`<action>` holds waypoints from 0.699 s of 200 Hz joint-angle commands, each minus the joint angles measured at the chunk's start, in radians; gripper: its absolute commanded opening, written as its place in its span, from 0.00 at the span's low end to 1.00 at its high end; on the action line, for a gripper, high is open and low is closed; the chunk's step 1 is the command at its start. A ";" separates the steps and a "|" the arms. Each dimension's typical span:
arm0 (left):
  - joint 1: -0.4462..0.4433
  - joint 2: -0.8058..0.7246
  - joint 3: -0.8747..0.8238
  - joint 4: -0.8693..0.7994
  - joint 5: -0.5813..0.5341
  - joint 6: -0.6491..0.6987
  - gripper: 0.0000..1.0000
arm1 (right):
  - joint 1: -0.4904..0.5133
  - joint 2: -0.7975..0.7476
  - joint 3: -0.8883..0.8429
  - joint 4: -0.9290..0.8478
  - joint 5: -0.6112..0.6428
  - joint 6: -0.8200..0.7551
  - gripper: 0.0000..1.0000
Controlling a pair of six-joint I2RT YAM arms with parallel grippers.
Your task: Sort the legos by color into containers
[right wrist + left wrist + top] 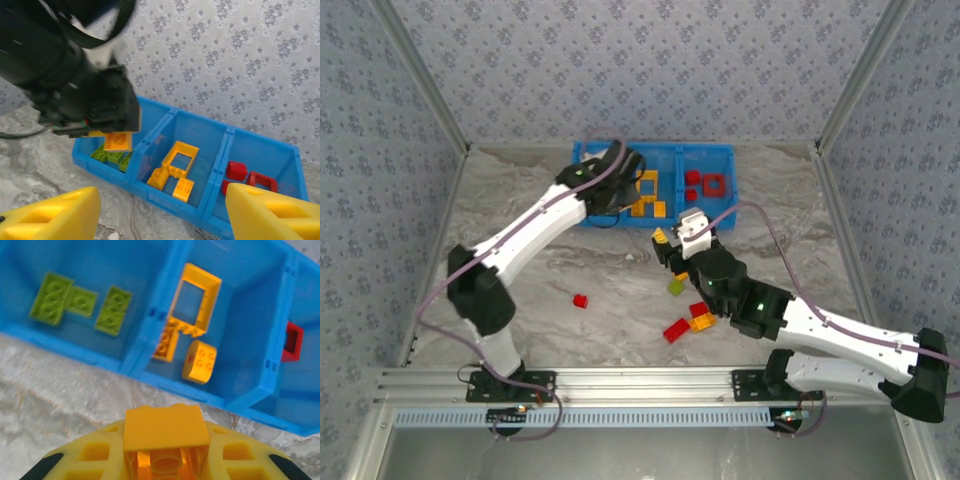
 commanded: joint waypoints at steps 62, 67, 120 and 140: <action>0.001 0.489 0.526 -0.186 -0.017 0.286 0.31 | -0.042 -0.050 0.018 -0.087 -0.009 0.066 0.69; 0.006 0.511 0.546 -0.190 -0.011 0.289 0.31 | -0.042 -0.054 0.015 -0.092 -0.012 0.069 0.69; 0.043 0.606 0.576 -0.162 0.072 0.295 0.35 | -0.042 -0.064 -0.015 -0.117 -0.022 0.098 0.69; 0.044 0.621 0.576 -0.155 0.087 0.296 0.35 | -0.041 -0.065 -0.016 -0.116 -0.025 0.100 0.69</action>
